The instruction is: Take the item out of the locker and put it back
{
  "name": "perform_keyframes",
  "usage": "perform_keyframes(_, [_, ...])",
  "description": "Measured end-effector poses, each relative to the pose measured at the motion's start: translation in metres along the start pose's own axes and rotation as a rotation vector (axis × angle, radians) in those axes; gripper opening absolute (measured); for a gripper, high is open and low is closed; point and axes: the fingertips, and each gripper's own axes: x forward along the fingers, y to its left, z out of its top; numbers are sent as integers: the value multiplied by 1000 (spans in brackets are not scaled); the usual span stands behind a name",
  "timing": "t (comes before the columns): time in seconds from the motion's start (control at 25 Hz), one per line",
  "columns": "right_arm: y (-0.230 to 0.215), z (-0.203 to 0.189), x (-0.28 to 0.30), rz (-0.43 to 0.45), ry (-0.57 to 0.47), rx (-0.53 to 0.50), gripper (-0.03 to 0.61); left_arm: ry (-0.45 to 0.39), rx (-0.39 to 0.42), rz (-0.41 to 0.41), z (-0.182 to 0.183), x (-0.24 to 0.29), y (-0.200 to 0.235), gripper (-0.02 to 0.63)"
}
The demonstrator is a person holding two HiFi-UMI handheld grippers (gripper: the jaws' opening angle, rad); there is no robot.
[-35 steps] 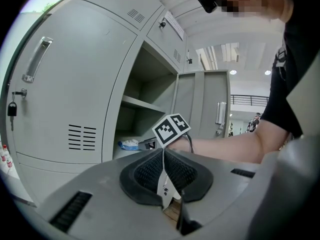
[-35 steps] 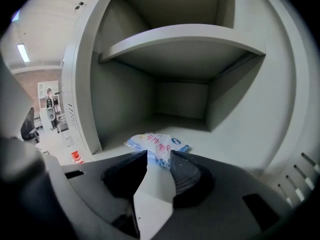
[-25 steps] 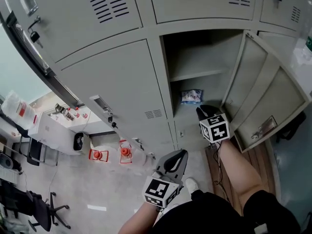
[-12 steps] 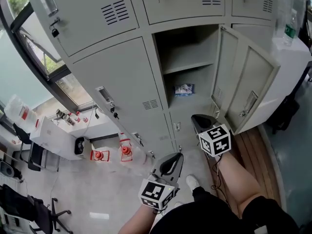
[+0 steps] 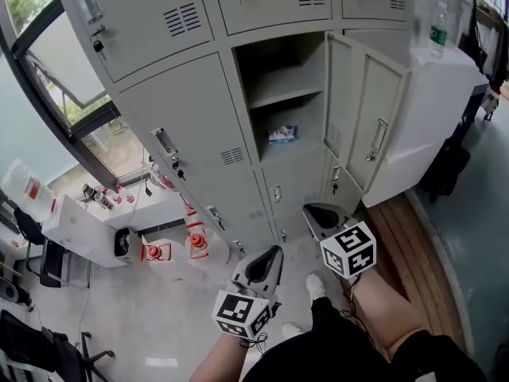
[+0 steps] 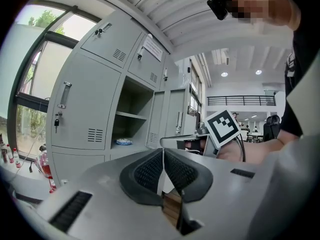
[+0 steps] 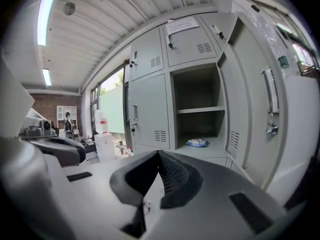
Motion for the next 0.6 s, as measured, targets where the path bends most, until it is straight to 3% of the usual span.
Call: perform_keyframes(0.6, [43,-10,-67,13,-26,8,54,-19,6,-38,2,-23,-42,23])
